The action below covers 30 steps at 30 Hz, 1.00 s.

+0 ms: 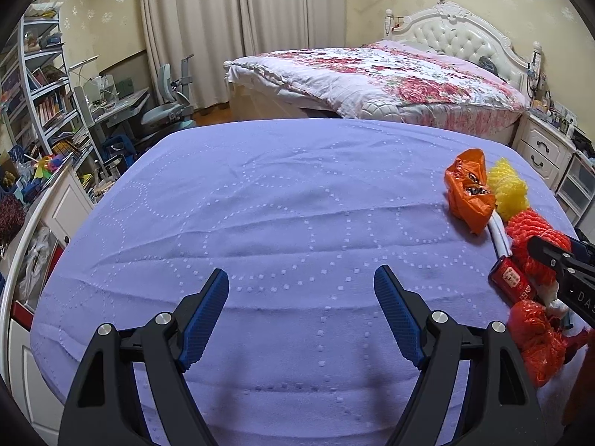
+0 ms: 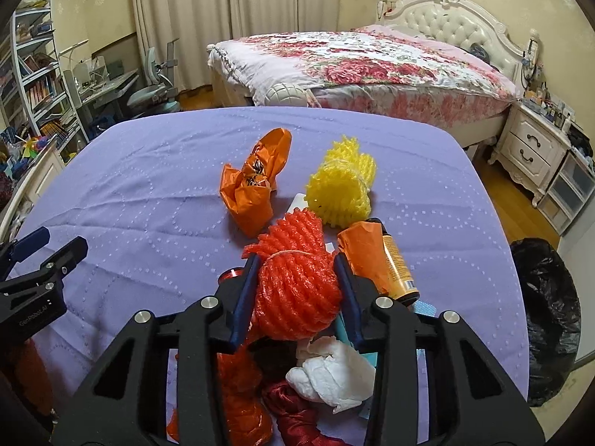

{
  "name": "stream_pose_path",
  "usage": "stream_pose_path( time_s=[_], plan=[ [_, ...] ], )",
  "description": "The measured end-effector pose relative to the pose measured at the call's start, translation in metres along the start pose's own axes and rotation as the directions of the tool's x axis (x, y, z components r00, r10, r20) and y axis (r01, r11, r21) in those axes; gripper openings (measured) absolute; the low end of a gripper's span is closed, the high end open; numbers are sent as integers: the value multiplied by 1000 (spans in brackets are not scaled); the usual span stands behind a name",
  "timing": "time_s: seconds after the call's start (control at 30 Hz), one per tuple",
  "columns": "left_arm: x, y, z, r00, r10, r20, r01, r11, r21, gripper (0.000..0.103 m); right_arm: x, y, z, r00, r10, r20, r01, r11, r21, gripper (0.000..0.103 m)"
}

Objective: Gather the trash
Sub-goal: 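Grasp the orange snack bag with the left tool while the right tool grasps the red mesh net, then carry the red mesh net over the black bin with the right tool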

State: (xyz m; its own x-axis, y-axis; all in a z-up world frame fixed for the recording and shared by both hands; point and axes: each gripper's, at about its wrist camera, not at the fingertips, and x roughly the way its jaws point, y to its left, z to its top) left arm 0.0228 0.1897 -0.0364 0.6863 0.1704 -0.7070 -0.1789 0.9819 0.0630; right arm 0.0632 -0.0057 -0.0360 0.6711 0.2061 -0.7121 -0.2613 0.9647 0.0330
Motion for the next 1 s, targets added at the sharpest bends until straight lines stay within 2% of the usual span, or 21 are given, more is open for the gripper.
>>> stream_pose_path(
  time_s=[0.2,0.33,0.67,1.0],
  plan=[
    [-2,-19,6,999,-43,4,43,999,16,78,-20,-14,6,997,-36,67,35,999,16,38],
    [0,-36,13,997,-79,-4,79,997,23,78,-22,-37,11,991,-97,95,94,995,37,38],
    [18,-88,34,988,-153,-31,154,986,56,78,-9,-108,12,982,-175,71,165,978,126,38],
    [46,-130,60,985,-169,-40,172,979,112,81,7,-128,8,985,-167,49,158,976,148,39]
  ],
)
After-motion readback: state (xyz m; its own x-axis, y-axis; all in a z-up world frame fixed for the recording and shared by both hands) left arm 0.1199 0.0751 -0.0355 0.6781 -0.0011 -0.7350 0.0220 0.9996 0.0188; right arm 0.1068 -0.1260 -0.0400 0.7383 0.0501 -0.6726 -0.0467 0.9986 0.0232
